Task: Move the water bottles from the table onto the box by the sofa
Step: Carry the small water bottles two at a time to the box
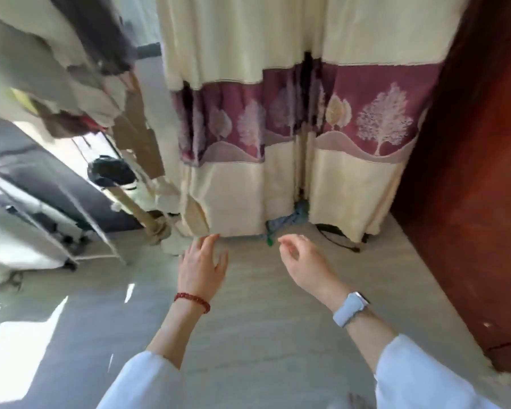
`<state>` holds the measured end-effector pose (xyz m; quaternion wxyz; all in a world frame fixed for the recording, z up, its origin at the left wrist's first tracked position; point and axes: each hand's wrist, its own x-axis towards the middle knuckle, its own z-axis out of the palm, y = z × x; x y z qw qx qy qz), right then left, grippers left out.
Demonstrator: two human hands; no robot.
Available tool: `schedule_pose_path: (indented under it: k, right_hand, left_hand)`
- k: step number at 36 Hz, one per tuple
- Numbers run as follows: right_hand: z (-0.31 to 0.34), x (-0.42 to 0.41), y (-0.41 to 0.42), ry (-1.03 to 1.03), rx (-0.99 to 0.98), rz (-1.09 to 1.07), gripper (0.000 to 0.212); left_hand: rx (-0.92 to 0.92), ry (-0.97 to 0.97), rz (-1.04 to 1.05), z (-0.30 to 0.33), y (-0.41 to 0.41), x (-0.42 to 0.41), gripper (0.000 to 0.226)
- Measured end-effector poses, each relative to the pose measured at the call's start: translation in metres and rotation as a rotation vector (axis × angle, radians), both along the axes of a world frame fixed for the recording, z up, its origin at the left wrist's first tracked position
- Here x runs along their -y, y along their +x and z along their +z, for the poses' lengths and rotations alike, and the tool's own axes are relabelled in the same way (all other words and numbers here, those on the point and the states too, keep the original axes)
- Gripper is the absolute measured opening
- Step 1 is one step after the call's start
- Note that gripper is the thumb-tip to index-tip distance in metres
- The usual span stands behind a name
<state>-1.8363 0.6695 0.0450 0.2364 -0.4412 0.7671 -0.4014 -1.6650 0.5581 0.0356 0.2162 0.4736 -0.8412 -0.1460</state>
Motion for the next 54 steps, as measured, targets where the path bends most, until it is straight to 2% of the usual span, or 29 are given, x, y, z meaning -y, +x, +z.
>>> schedule_pose_path:
  k: [7,13,23,31,37,44,49,54]
  right_hand:
    - [-0.003,0.144,0.158,0.068,-0.054,0.461,0.024]
    - [-0.019,0.260,0.293,0.104,-0.109,0.818,0.026]
    - [-0.003,0.451,0.536,-0.001,-0.136,1.187,0.026]
    - [0.011,0.521,0.738,-0.079,-0.149,1.484,0.028]
    - [0.002,0.562,0.897,-0.107,-0.137,1.613,0.026]
    - [0.028,0.617,1.097,-0.113,-0.055,1.621,0.024]
    - [0.044,0.664,1.200,-0.121,-0.023,1.586,0.024]
    - [0.028,0.729,1.289,-0.092,-0.040,1.514,0.023]
  left_hand:
    - [-0.103,-0.008,0.457,-0.015,0.191,0.056,0.029]
    - [-0.066,-0.005,0.738,-0.032,0.329,0.102,0.033]
    - [-0.066,0.006,1.091,0.005,0.535,0.237,0.034]
    - [-0.159,-0.008,1.376,0.022,0.691,0.261,0.032]
    - [-0.176,-0.024,1.524,0.013,0.842,0.279,0.032]
    - [-0.166,-0.112,1.571,0.046,1.029,0.336,0.029]
    - [-0.166,-0.101,1.537,0.057,1.139,0.388,0.029]
    - [-0.219,-0.074,1.496,0.040,1.232,0.453,0.028]
